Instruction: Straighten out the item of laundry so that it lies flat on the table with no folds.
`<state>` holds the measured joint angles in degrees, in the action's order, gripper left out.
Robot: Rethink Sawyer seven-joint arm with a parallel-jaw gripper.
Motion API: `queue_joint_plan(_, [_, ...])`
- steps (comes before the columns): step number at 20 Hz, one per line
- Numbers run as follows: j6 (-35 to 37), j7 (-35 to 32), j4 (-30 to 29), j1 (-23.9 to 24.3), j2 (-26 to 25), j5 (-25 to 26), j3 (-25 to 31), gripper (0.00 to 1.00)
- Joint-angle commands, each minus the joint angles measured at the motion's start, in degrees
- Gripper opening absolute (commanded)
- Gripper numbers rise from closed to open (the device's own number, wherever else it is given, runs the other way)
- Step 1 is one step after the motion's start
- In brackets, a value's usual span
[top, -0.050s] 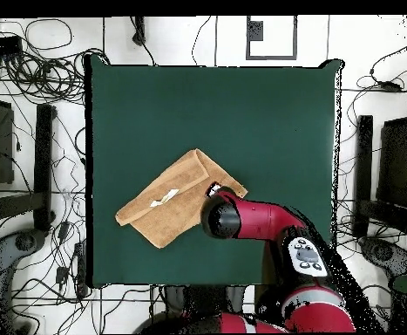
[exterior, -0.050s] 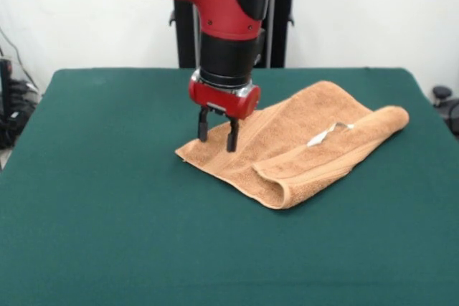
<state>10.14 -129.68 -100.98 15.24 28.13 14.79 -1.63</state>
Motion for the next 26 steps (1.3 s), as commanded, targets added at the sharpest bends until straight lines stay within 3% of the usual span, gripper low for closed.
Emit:
queue_joint_plan(1, [9.76,3.89,4.27,-1.34,-4.69,2.02,5.62,1.00])
queue_joint_plan(10, [12.10,0.53,4.38,-4.07,-2.88,2.43,0.65,1.00])
queue_joint_plan(26, [2.00,-4.75,9.74,-8.63,-7.70,4.03,-6.52,1.00])
